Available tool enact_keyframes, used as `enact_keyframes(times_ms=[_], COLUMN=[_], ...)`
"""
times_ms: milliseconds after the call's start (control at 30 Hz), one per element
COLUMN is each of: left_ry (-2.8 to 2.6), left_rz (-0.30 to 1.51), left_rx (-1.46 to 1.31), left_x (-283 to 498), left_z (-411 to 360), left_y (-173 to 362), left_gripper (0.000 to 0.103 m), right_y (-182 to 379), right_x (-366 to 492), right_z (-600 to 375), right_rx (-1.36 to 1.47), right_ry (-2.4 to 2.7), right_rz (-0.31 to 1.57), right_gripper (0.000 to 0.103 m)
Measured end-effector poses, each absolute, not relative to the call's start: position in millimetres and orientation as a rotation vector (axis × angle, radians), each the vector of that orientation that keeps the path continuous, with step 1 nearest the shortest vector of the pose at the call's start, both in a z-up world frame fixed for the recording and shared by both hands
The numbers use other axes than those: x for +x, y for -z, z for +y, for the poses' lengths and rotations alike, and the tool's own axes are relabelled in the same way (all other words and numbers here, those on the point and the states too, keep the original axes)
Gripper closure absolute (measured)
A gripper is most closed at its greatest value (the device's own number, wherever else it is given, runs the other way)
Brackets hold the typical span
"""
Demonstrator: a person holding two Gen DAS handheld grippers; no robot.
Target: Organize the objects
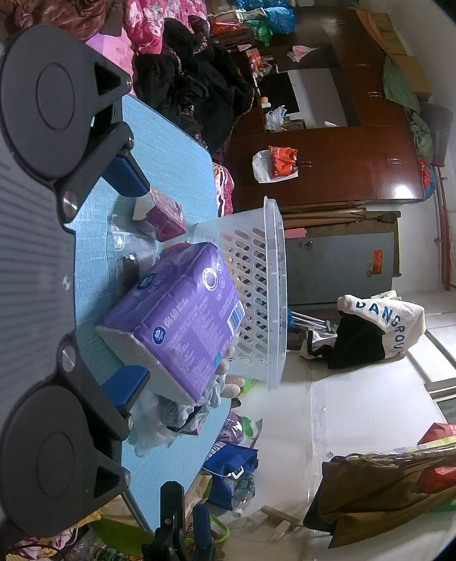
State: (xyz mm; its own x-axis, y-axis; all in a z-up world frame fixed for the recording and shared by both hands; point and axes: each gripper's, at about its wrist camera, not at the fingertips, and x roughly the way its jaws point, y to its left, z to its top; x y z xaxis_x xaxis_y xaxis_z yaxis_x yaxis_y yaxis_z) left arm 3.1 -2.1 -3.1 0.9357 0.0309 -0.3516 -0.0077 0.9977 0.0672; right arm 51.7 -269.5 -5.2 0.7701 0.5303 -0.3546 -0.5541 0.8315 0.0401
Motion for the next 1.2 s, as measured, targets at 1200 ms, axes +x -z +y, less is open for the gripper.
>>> enact_keyframes(times_ms=[1200], left_ry=[-0.022], left_rz=[0.364], left_rx=[0.065], left_x=[6.1], left_z=[-1.0], left_y=[4.6], left_gripper=[0.000], right_y=[6.4], right_x=[51.3], right_z=[-267.2], right_rx=[-0.075], right_ry=[-0.593], right_rz=[0.365], right_gripper=[0.000])
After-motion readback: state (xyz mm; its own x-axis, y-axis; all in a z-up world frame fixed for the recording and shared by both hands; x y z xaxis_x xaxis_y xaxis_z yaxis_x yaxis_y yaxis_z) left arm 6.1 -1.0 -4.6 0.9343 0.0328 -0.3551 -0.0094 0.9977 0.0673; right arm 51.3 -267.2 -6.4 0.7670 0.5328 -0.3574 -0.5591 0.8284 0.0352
